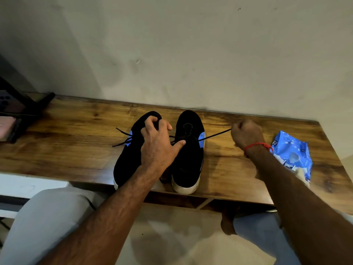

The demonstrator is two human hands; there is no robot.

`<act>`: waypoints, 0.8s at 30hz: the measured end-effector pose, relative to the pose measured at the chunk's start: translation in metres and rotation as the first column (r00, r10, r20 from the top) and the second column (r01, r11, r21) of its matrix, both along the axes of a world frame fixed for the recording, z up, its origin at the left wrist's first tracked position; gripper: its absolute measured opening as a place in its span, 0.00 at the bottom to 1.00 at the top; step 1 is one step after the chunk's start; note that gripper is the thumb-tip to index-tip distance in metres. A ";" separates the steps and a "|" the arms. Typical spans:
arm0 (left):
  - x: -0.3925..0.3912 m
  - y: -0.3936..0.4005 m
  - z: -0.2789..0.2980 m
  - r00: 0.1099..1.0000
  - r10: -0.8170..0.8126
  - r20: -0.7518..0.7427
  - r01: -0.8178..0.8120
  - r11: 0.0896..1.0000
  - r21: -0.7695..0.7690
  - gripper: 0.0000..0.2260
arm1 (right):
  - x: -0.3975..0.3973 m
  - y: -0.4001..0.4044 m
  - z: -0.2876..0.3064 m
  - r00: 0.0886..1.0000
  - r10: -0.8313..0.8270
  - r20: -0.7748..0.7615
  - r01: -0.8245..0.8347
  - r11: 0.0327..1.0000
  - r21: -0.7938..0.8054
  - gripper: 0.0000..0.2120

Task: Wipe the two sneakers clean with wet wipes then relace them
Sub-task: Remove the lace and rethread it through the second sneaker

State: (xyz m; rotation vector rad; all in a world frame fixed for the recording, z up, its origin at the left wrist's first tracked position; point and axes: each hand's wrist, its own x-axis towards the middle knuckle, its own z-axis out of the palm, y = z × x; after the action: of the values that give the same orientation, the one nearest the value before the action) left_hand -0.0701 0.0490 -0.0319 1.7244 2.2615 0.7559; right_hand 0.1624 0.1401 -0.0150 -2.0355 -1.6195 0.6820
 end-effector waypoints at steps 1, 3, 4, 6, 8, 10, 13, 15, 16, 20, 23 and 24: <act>0.002 -0.001 -0.001 1.000 0.010 -0.017 -0.010 1.000 0.019 0.28 | 0.001 -0.001 -0.006 0.984 0.064 0.166 -0.080 0.992 0.095 0.11; 0.005 -0.002 -0.001 0.999 0.024 -0.042 -0.022 0.999 0.046 0.29 | -0.007 -0.009 -0.012 0.938 0.226 0.263 -0.269 0.953 0.142 0.14; 0.007 -0.003 -0.001 0.999 0.031 -0.044 -0.028 0.998 0.056 0.29 | -0.015 -0.014 -0.013 0.902 0.350 0.251 -0.387 0.915 0.115 0.16; 0.009 -0.003 0.000 0.998 0.046 -0.036 -0.043 0.996 0.074 0.28 | -0.031 -0.023 -0.016 0.793 0.580 0.186 -0.590 0.807 -0.002 0.17; 0.009 -0.002 0.001 0.998 0.057 -0.035 -0.054 0.996 0.075 0.27 | -0.043 -0.028 -0.018 0.747 0.649 0.146 -0.643 0.760 -0.089 0.12; 0.008 -0.001 0.001 0.997 0.064 -0.036 -0.062 0.997 0.055 0.26 | -0.042 -0.024 -0.015 0.782 0.606 0.143 -0.596 0.795 -0.110 0.05; 0.007 -0.002 0.001 0.998 0.049 -0.026 -0.048 0.999 0.017 0.22 | -0.022 -0.015 0.000 0.834 0.482 0.270 -0.426 0.872 -0.242 0.05; 0.007 -0.002 0.001 1.000 0.012 -0.027 -0.012 1.000 -0.017 0.18 | -0.005 -0.011 0.007 0.774 0.411 0.482 -0.260 0.900 -0.349 0.10; 0.007 -0.001 0.001 0.999 -0.007 -0.032 0.006 0.999 -0.036 0.16 | 0.000 -0.010 0.006 0.729 0.409 0.549 -0.212 0.897 -0.388 0.13; 0.006 0.000 0.004 0.998 -0.049 -0.036 0.045 0.993 -0.106 0.13 | -0.014 -0.019 0.000 0.696 0.575 0.430 -0.496 0.818 -0.291 0.20; 0.007 -0.001 0.005 0.997 -0.049 -0.055 0.042 0.992 -0.117 0.13 | -0.043 -0.032 -0.001 0.679 0.637 0.363 -0.630 0.761 -0.157 0.13; 0.007 -0.002 0.006 0.997 -0.045 -0.057 0.038 0.992 -0.122 0.14 | -0.047 -0.035 0.001 0.678 0.626 0.386 -0.621 0.768 -0.155 0.10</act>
State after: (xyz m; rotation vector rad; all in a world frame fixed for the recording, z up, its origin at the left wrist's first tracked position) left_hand -0.0626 0.0470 -0.0260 1.7541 2.2517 0.5537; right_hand 0.1151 0.1052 -0.0139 -1.6719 -2.6355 0.4705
